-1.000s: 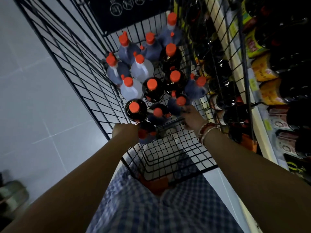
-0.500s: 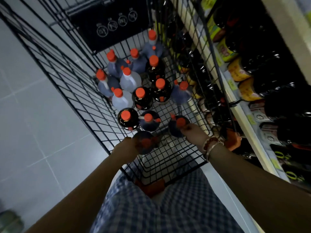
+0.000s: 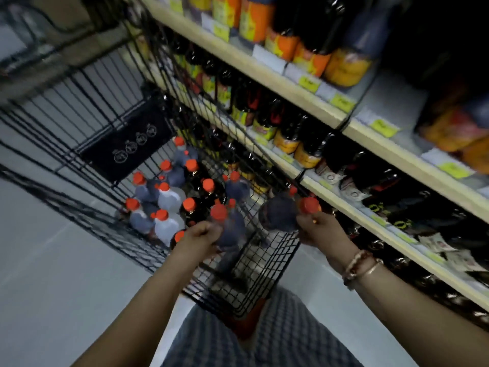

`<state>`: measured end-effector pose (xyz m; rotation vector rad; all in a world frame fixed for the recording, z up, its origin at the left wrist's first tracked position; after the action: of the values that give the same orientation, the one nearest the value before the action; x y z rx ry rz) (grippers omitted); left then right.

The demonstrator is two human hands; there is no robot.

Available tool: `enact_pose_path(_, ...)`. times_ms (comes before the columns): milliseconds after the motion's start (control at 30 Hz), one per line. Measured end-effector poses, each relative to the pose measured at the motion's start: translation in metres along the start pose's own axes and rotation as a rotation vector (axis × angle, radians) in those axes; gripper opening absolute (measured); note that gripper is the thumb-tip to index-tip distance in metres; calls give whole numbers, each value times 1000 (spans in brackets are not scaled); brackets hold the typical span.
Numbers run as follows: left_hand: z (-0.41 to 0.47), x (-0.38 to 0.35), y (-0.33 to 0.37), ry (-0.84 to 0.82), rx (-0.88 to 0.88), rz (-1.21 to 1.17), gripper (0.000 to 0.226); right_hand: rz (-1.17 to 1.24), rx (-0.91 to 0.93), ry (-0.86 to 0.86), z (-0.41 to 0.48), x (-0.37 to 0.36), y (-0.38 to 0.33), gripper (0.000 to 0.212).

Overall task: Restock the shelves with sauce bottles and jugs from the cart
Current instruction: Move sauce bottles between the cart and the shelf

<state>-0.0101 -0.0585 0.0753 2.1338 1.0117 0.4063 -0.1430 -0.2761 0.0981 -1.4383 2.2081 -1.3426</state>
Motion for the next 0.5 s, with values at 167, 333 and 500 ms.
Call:
enact_pose_path(167, -14, -28, 56, -88, -166, -120, 24, 292, 81, 144, -48, 34, -21, 16)
enact_pose_path(333, -26, -63, 109, -185, -325, -282, 17, 448, 267, 276, -82, 75, -46, 14)
enact_pose_path(500, -39, -115, 161, -301, -465, -360, 19, 504, 482, 449, -94, 119, -79, 14)
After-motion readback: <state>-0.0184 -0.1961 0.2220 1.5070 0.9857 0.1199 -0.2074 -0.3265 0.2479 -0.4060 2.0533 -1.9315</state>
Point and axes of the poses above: each hand's wrist, its own z-axis towards the middle knuckle, its own x-axis out of the back of the hand, y = z × x, the point moved 4 cm from there along z, towards the middle knuckle
